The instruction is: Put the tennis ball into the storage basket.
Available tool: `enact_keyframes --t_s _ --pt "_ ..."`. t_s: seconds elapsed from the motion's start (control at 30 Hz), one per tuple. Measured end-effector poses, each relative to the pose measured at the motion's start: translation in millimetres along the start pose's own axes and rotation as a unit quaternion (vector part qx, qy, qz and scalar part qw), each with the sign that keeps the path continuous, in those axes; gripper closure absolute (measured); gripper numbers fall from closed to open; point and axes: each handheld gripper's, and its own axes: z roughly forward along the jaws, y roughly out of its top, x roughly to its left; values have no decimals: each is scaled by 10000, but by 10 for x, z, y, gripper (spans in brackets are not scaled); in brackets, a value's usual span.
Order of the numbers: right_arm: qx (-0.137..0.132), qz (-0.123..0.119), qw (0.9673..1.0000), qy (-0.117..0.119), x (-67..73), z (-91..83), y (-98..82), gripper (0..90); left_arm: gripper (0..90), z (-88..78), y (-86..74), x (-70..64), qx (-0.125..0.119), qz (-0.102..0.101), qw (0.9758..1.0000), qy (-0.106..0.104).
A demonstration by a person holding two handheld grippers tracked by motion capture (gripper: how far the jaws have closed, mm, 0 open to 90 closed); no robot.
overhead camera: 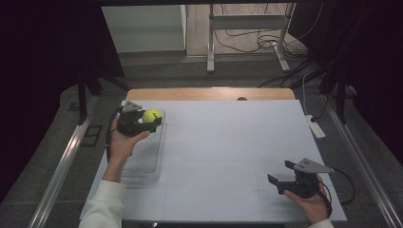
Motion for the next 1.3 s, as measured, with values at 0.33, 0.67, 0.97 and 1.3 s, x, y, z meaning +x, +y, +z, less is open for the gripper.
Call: enact_keyframes --t_s 0.33,0.67,0.97,1.3 --pt "-4 12 10000 1 -2 -2 -1 103 266 -13 -9 55 -59 -59 9999 132" --pt "8 39 10000 -24 -11 1 -6 102 266 -65 -13 104 -144 -91 9996 222" --pt "-19 29 10000 -1 -9 -12 -6 100 266 -17 8 161 -75 -172 9994 299" --pt "-46 43 10000 36 -12 -16 -5 101 265 12 99 264 45 -224 9986 484"
